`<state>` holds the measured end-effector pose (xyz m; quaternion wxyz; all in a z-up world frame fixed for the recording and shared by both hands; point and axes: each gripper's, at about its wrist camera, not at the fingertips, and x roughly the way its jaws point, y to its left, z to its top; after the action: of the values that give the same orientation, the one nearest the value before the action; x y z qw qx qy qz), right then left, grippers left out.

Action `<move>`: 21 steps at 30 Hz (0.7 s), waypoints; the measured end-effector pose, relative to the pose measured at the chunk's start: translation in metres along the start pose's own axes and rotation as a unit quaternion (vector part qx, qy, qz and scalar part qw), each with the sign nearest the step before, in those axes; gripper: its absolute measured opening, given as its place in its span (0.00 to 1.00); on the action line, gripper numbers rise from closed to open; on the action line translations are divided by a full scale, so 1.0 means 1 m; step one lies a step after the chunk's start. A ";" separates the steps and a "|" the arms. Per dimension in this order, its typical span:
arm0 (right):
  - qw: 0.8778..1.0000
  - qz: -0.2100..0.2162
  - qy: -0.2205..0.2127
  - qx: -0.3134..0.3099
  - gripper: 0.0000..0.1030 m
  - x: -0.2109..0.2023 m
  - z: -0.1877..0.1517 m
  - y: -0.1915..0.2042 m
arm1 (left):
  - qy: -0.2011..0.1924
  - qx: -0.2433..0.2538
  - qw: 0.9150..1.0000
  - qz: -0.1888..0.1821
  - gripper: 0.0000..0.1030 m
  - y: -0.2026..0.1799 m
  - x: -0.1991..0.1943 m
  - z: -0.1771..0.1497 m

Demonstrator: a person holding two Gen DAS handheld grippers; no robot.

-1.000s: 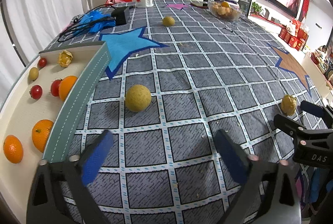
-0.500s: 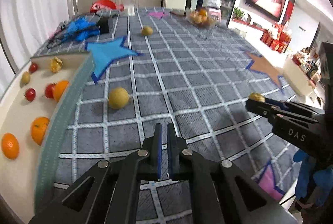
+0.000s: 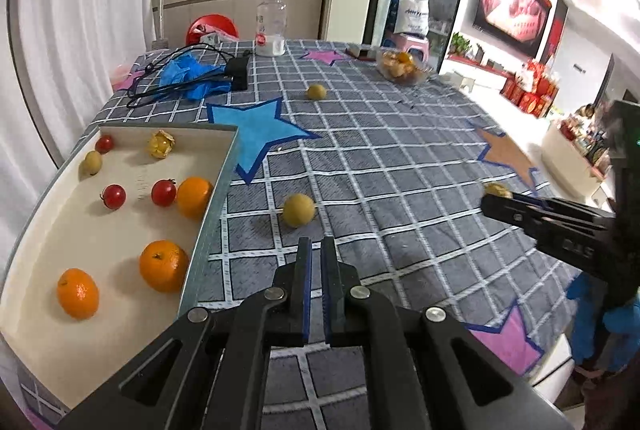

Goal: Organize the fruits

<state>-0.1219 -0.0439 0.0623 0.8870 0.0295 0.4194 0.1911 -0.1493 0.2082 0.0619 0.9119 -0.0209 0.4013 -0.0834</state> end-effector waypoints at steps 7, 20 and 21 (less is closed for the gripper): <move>1.000 0.006 -0.001 0.001 0.25 -0.003 -0.005 -0.001 | 0.036 -0.016 0.998 0.047 0.38 -0.007 0.055 0.016; 0.998 0.044 0.019 -0.043 0.25 0.013 0.022 0.046 | 0.014 -0.049 0.998 0.029 0.28 0.016 0.018 0.015; 0.997 0.055 0.024 -0.052 0.25 0.018 0.026 0.058 | 0.004 -0.050 0.998 0.035 0.28 0.020 0.007 0.016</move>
<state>-0.1103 0.0189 0.0785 0.8653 0.0020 0.4276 0.2616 -0.1302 0.2262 0.0656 0.9107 -0.0517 0.4087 -0.0316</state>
